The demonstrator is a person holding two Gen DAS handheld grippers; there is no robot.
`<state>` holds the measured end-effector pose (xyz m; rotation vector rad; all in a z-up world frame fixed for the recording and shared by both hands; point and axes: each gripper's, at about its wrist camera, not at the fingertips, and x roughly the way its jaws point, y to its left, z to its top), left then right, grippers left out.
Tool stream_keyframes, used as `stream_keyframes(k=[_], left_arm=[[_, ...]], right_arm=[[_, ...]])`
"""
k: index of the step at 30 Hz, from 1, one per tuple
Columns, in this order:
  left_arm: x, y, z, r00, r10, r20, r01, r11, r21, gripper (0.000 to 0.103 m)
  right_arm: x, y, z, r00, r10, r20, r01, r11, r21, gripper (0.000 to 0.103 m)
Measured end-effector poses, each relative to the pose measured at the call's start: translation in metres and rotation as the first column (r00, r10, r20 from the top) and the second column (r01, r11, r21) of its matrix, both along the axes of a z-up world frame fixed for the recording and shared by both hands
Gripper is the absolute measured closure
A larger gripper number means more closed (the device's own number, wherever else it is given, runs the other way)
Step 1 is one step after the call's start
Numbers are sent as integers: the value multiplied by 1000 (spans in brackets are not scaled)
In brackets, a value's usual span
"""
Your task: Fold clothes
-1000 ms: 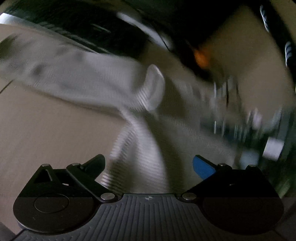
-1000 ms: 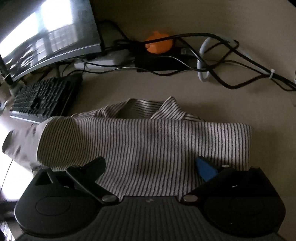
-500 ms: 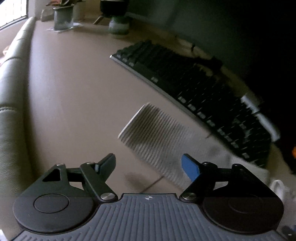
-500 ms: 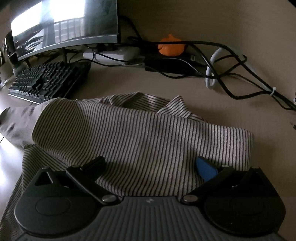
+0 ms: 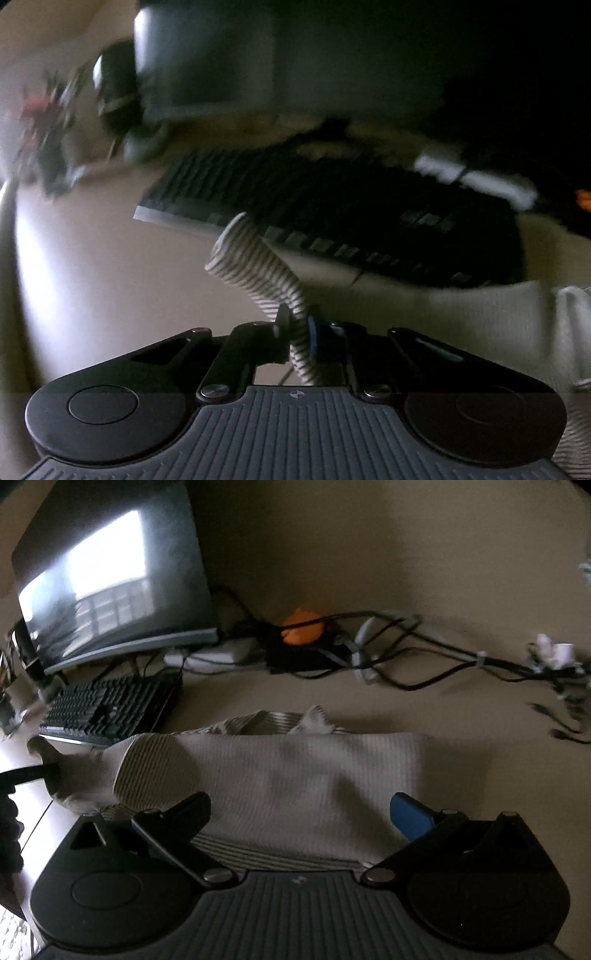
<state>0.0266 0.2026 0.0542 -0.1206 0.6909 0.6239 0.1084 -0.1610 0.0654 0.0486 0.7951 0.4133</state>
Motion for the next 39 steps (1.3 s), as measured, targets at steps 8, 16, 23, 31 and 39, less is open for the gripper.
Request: stream_keyframes(k=[8,16,23,31,39], left_arm=[[21,-111,61,898,-400,184,411,911,-24,93],[18,-212,27,730,-683,17,682,729,58,44],[9,-213,4,691,-711,-131,722,689,65,38],[-3,-212,0,643,-750,-157,763,646,35,19],[8,-221,-14,641,-738,-210,764,639,85,17]], right_arm=[[-18,-43,7,994,-106,2,106,994,19,0],[-25,-50,19,994,-104,34,103,994,34,0],[-8,-17,9,994,81,-79,-74,993,92,53],[30,25,-32,956,188,-224,-142,968,206,64],[52,35,-31,923,267,-278,-152,915,373,75]])
